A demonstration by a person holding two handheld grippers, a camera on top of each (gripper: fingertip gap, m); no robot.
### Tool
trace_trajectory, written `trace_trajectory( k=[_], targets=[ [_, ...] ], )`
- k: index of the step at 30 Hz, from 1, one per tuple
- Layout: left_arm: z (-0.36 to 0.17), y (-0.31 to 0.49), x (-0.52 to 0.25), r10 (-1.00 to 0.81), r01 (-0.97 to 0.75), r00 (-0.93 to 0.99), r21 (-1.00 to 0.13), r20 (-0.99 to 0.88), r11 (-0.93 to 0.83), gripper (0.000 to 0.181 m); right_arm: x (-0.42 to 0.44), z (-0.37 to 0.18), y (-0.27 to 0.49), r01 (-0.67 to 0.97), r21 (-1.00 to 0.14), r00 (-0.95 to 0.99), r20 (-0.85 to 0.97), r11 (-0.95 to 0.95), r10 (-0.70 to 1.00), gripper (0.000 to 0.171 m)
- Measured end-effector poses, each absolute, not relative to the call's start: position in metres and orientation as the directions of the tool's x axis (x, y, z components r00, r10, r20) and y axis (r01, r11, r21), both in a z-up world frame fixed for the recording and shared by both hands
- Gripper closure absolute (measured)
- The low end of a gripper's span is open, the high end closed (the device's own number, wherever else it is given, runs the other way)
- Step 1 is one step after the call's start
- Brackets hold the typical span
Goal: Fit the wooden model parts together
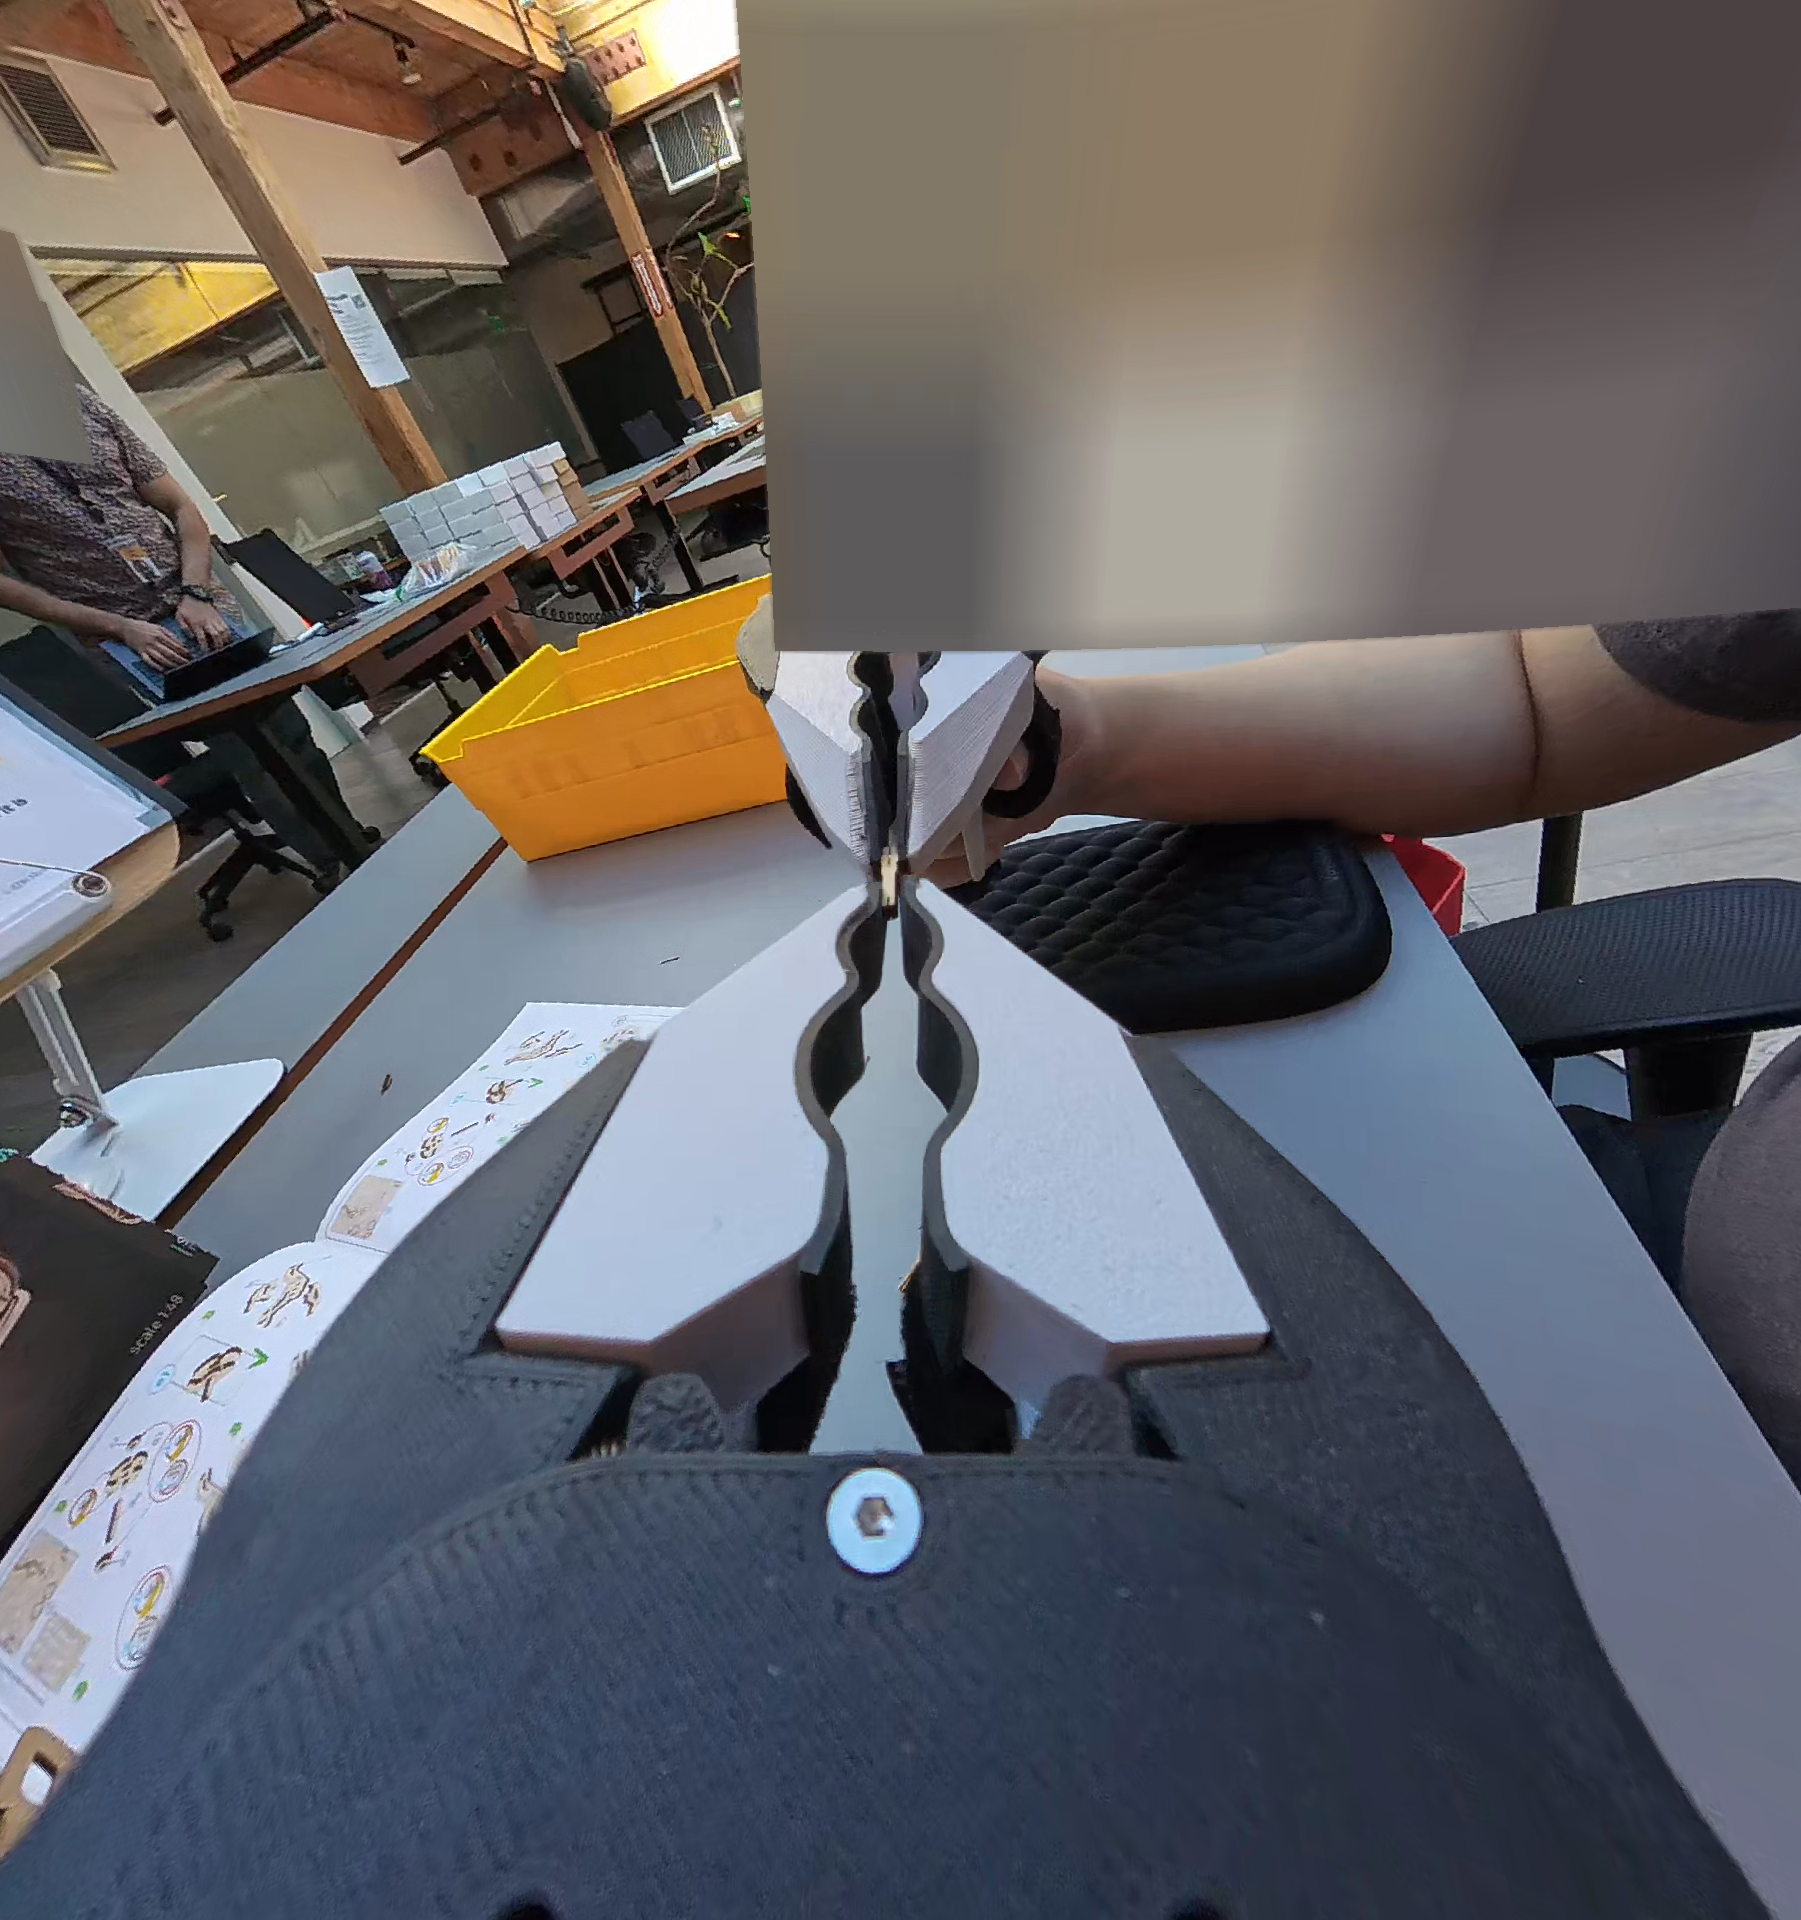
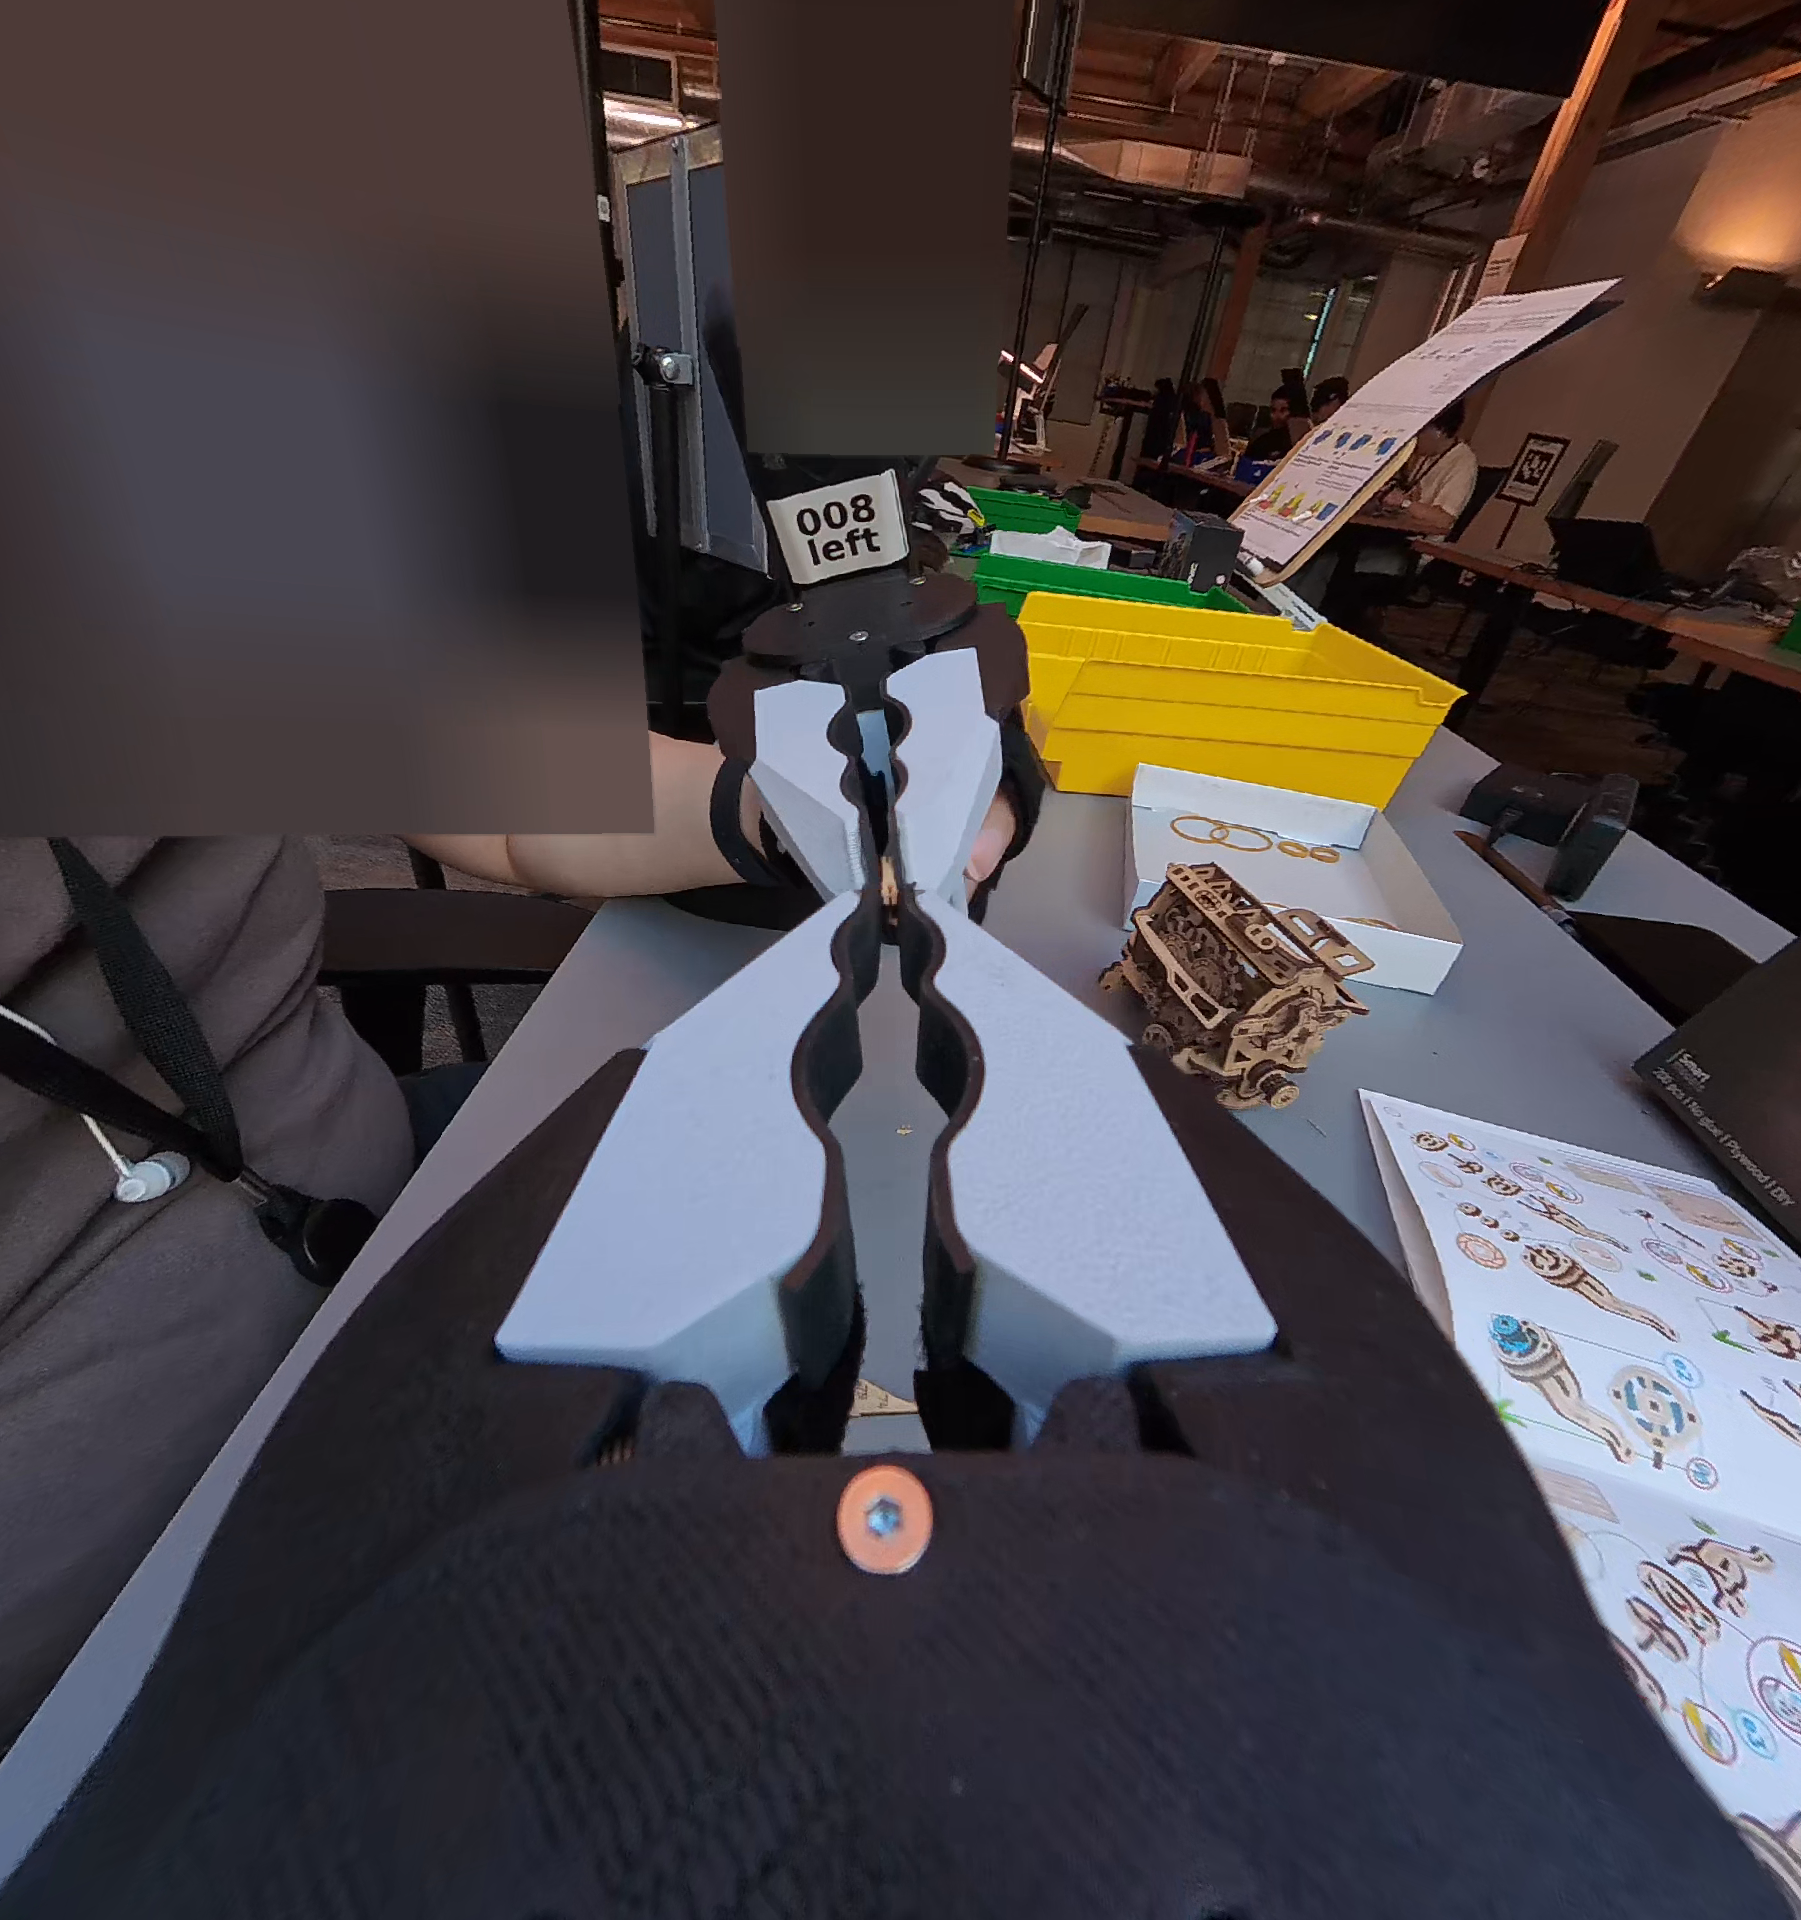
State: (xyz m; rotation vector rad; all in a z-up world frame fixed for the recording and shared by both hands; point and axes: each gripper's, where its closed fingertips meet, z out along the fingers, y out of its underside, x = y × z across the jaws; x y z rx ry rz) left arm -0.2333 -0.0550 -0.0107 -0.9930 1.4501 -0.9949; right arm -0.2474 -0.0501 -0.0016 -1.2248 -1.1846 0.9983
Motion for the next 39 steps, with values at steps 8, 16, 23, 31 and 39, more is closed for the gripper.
trace_trajectory(
  k=[8, 16, 23, 31, 39],
  targets=[
    [-0.015, -0.06, -0.234, -0.949, -0.078, -0.125, -0.951, -0.289, 0.3, 0.181, -0.248, -0.006, -0.054, 0.071, -0.992, 0.109, 0.113, 0.106, 0.988, 0.17],
    [-0.024, -0.058, -0.234, -0.919, -0.137, -0.112, -0.91, -0.379, 0.392, 0.179, -0.249, -0.015, -0.053, 0.185, -0.951, 0.143, 0.277, 0.25, 0.95, 0.17],
    [-0.035, -0.052, -0.233, -0.86, -0.203, -0.09, -0.837, -0.501, 0.509, 0.181, -0.248, -0.025, -0.049, 0.253, -0.922, 0.159, 0.338, 0.293, 0.927, 0.17],
    [-0.047, -0.038, -0.232, -0.689, -0.303, -0.024, -0.652, -0.724, 0.695, 0.181, -0.245, -0.03, -0.033, 0.104, -0.937, 0.094, -0.323, -0.332, 0.942, 0.155],
    [-0.057, -0.027, -0.23, -0.624, -0.38, -0.013, -0.573, -0.781, 0.726, 0.181, -0.244, -0.049, -0.024, 0.158, -0.903, 0.154, -0.377, -0.399, 0.913, 0.156]
  ],
)
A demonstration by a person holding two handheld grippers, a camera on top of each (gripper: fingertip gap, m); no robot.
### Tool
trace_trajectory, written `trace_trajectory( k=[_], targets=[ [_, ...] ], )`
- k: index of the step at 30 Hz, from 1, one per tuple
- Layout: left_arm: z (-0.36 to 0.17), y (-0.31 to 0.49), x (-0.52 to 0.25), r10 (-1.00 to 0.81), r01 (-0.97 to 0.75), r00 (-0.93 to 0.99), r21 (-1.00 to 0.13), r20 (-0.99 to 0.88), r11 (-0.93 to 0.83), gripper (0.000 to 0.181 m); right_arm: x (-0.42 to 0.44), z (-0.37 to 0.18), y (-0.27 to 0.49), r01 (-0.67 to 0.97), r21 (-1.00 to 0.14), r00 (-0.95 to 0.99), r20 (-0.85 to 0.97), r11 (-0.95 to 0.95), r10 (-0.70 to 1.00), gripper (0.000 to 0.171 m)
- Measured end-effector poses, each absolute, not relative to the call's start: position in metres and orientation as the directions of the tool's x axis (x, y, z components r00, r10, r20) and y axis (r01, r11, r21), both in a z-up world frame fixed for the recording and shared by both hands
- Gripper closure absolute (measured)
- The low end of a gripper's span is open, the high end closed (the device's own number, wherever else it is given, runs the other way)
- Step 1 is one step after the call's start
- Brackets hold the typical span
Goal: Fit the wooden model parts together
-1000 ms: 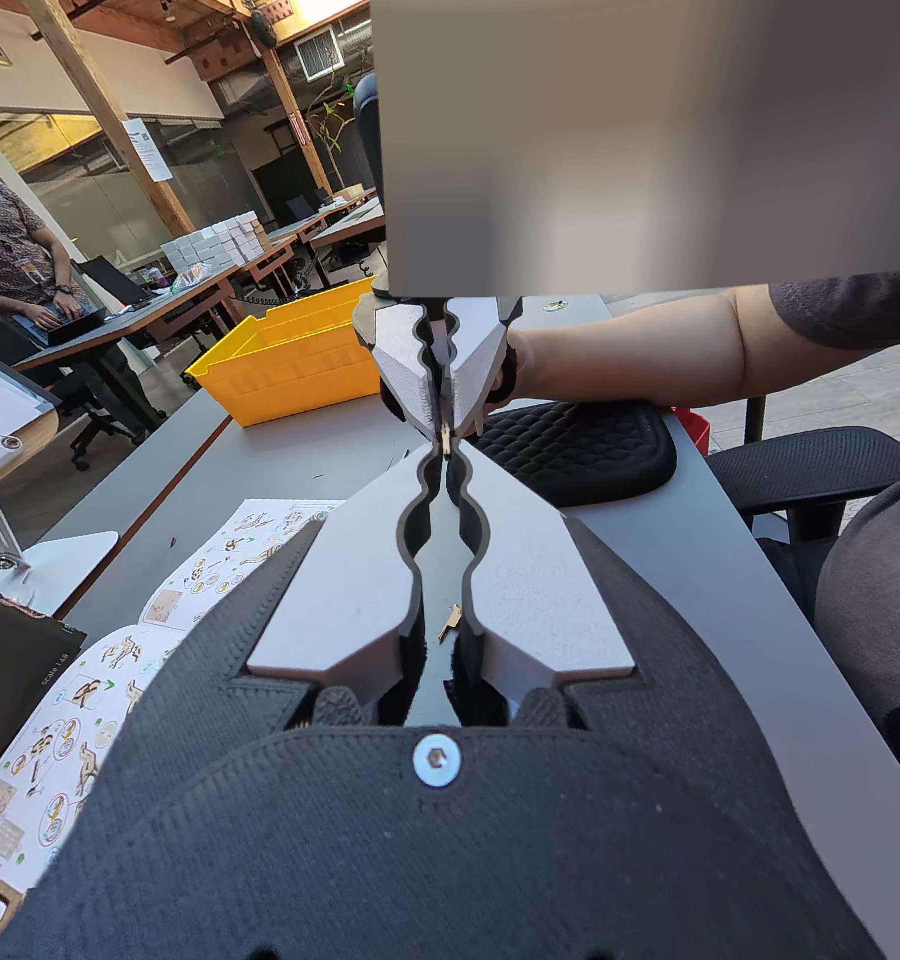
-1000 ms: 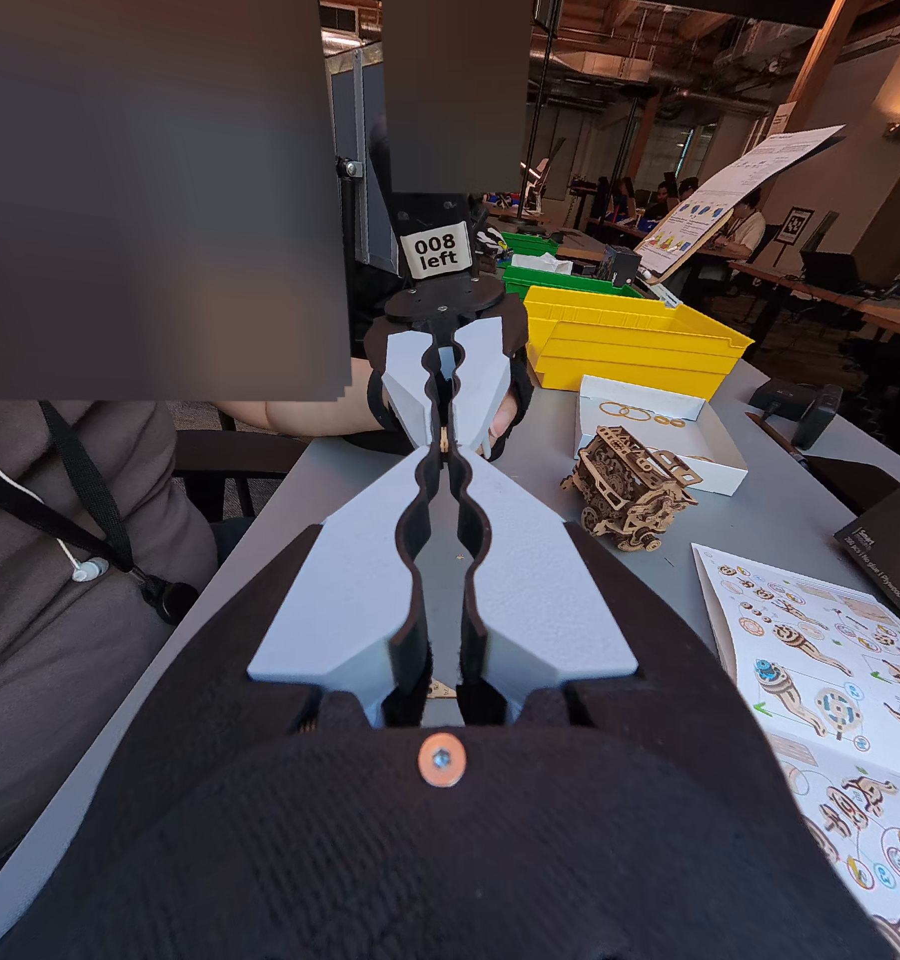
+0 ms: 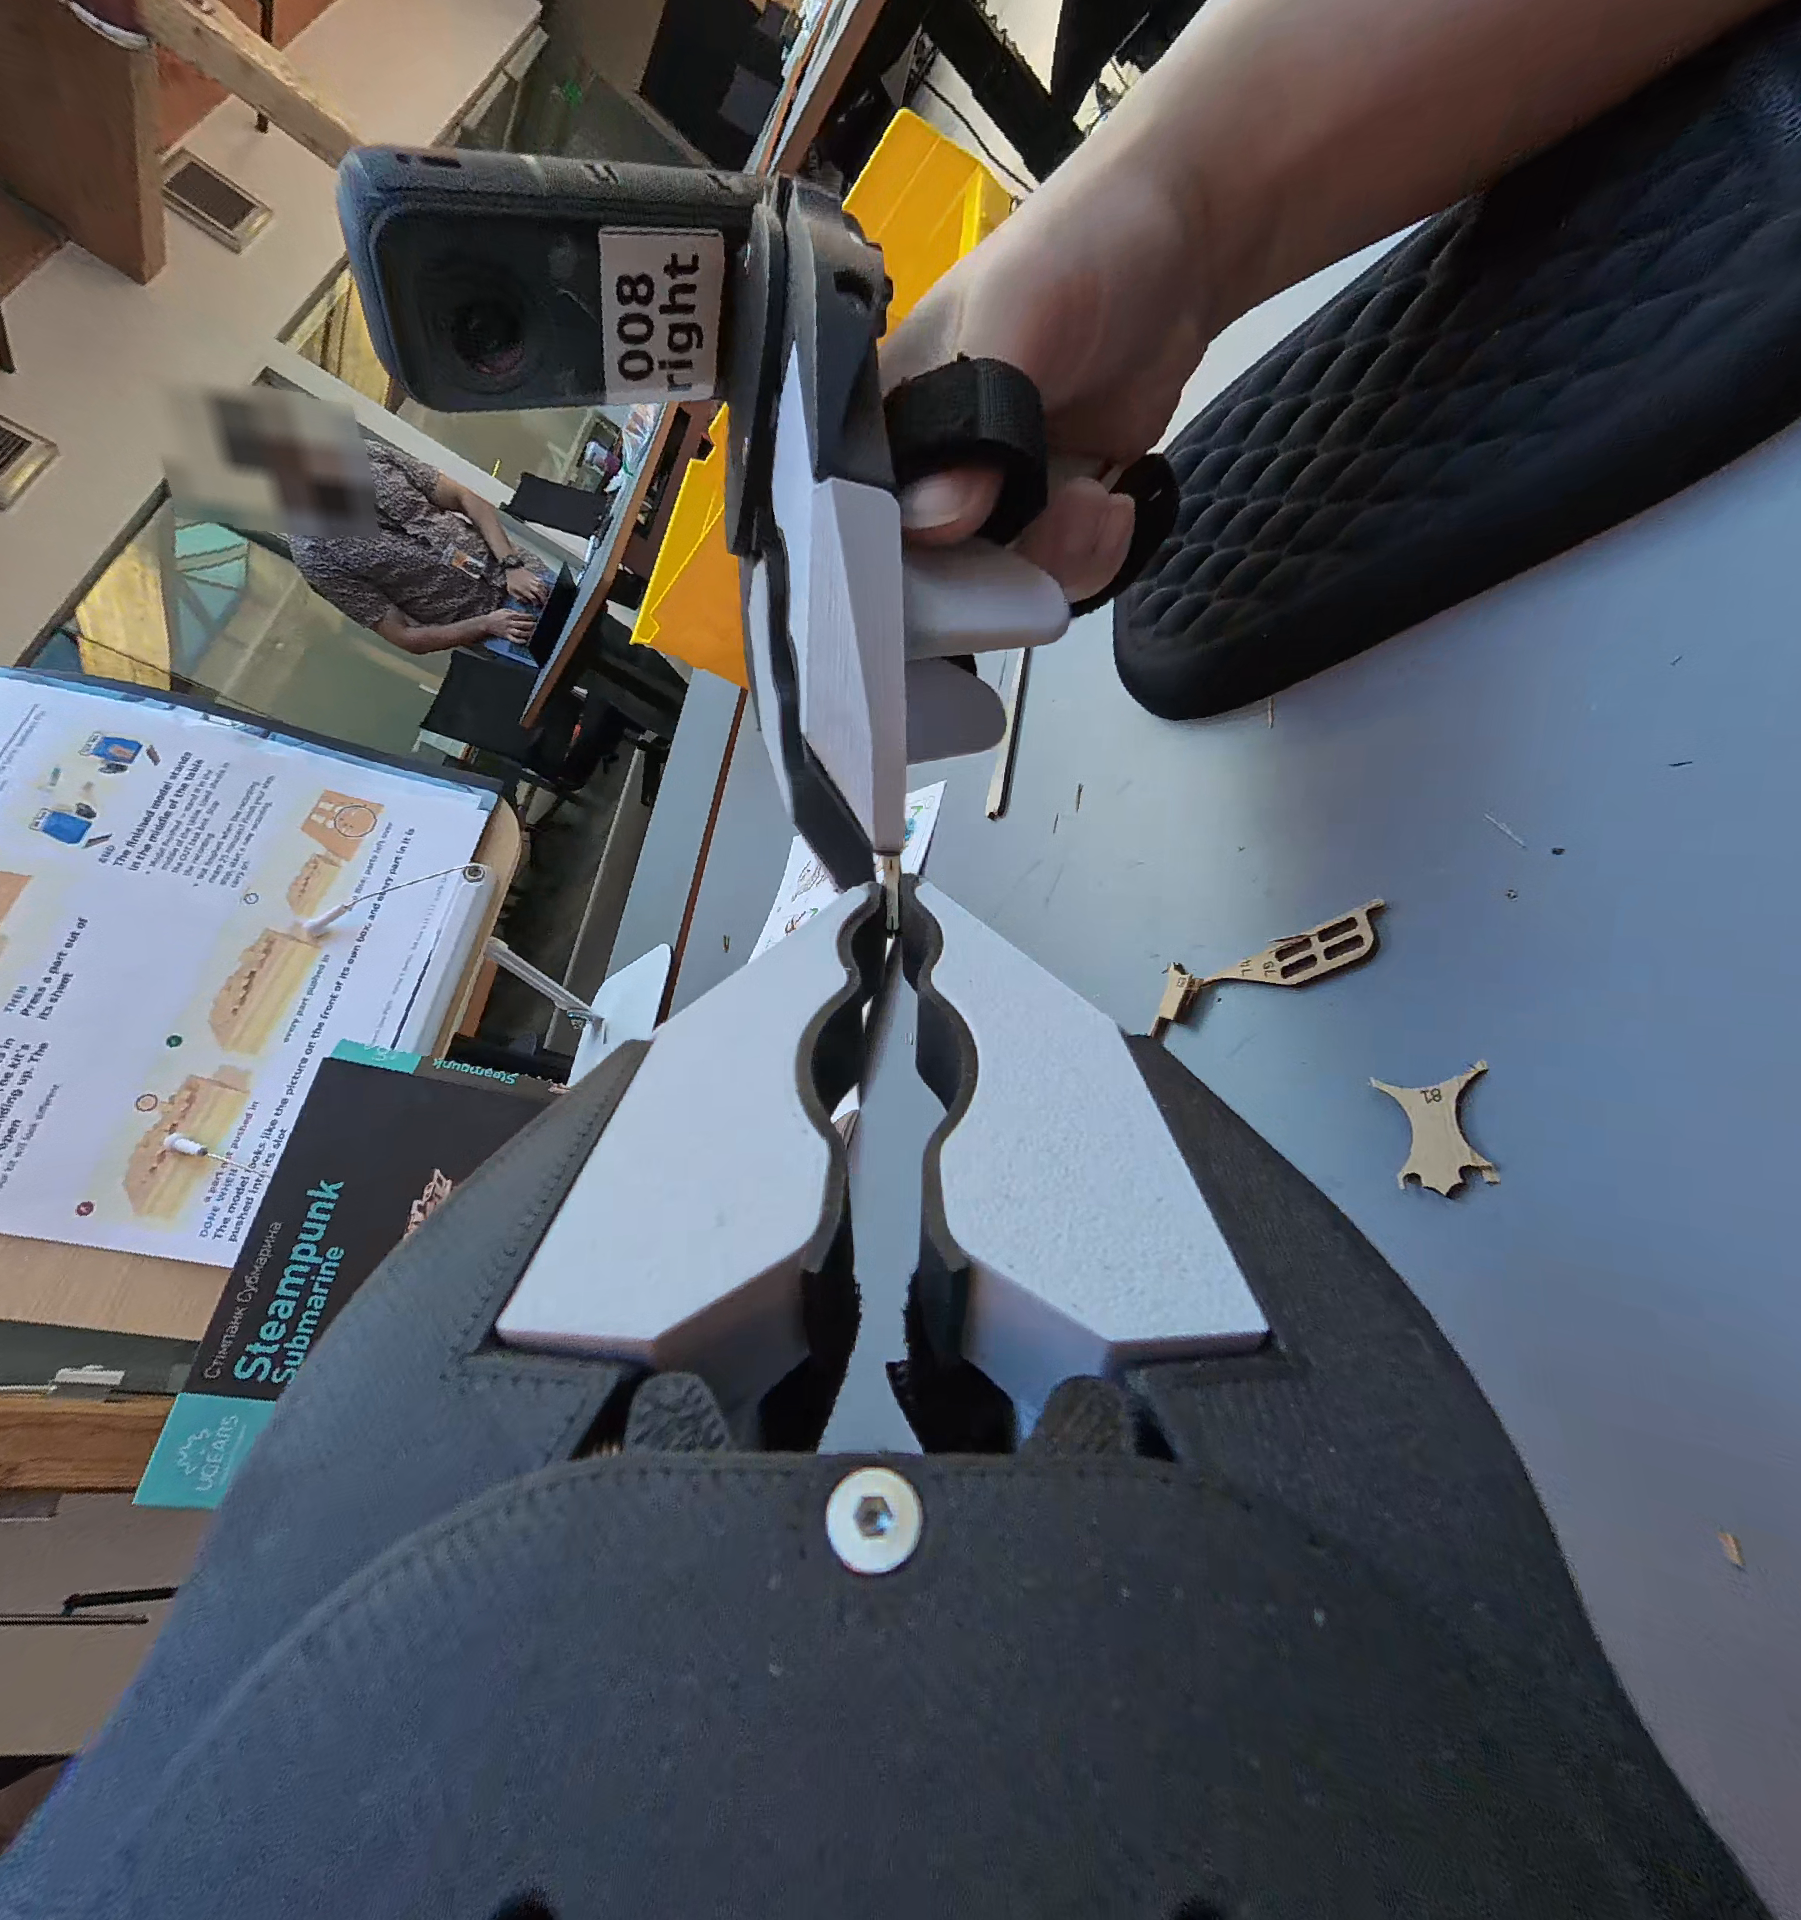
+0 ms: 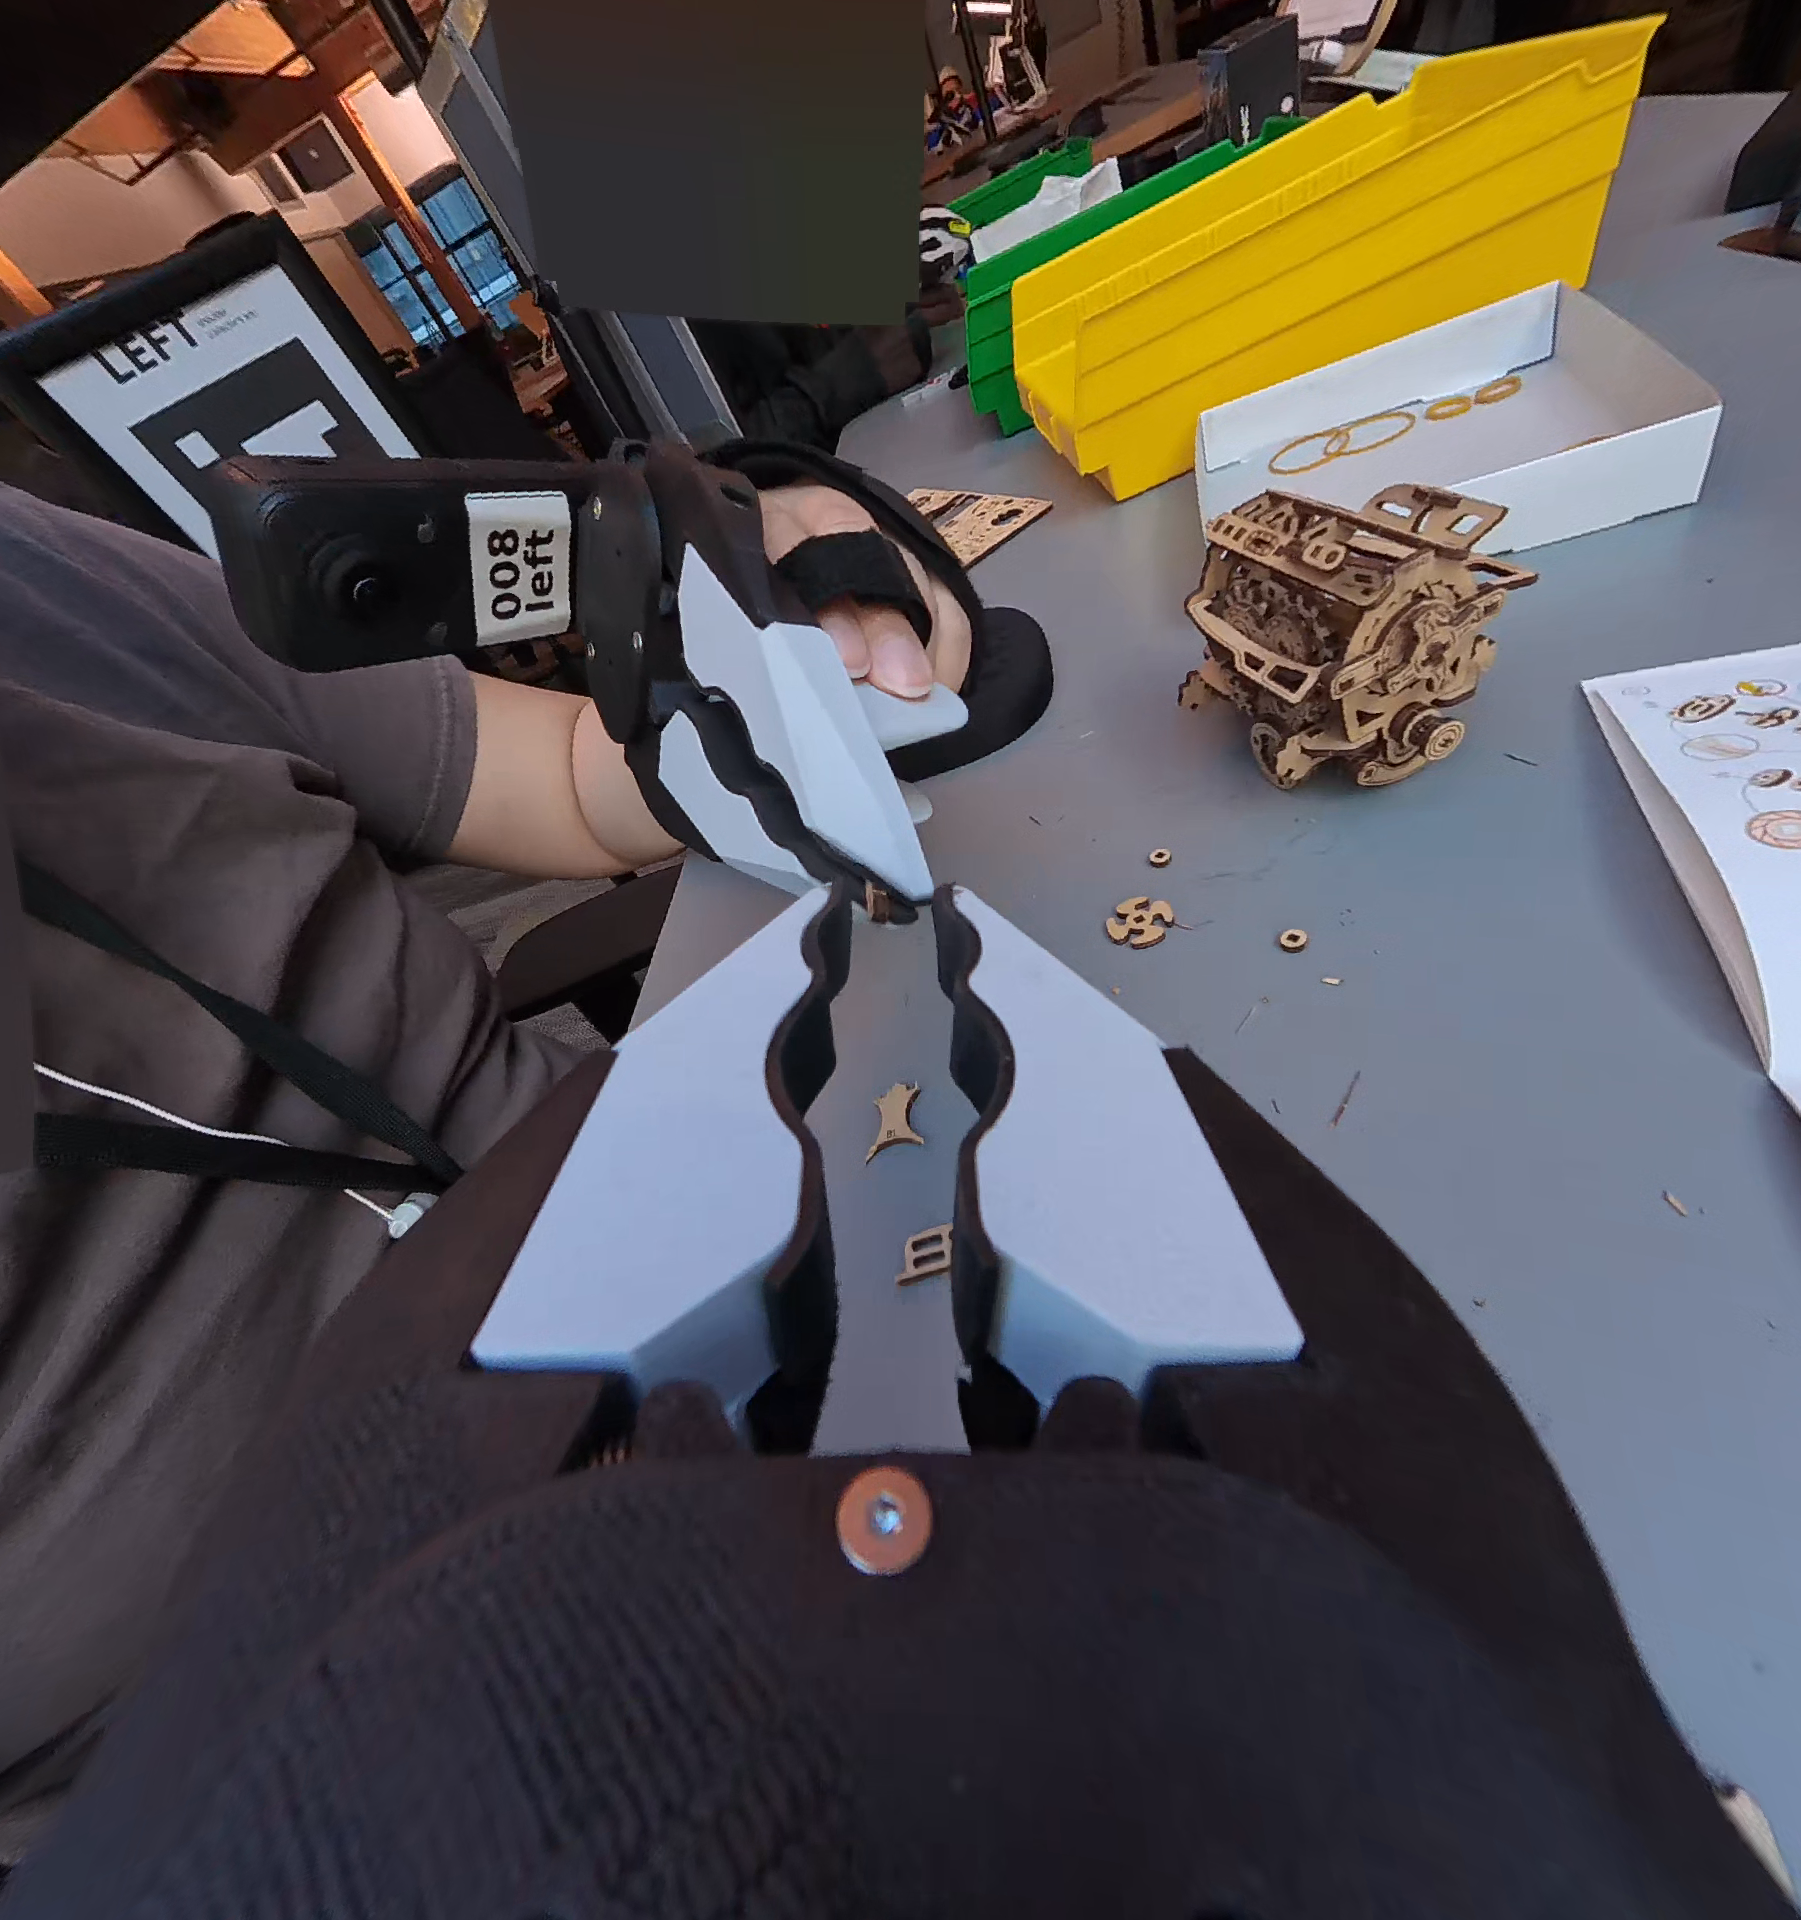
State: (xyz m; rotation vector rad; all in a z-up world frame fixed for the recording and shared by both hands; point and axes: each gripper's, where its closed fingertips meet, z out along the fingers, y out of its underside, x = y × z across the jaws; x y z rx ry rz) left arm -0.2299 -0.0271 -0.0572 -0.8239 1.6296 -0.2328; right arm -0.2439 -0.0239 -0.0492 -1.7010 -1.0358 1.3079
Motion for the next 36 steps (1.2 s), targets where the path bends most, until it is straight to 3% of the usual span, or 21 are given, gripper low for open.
trace_trajectory(
  k=[25, 36],
  targets=[
    [-0.067, -0.017, -0.23, -0.552, -0.441, -0.018, -0.489, -0.834, 0.753, 0.181, -0.243, -0.061, -0.015, 0.153, -0.865, 0.181, -0.452, -0.479, 0.874, 0.164],
    [-0.072, -0.015, -0.229, -0.608, -0.423, -0.02, -0.545, -0.794, 0.724, 0.181, -0.243, -0.064, -0.015, 0.157, -0.853, 0.19, -0.468, -0.497, 0.863, 0.17]
  ],
)
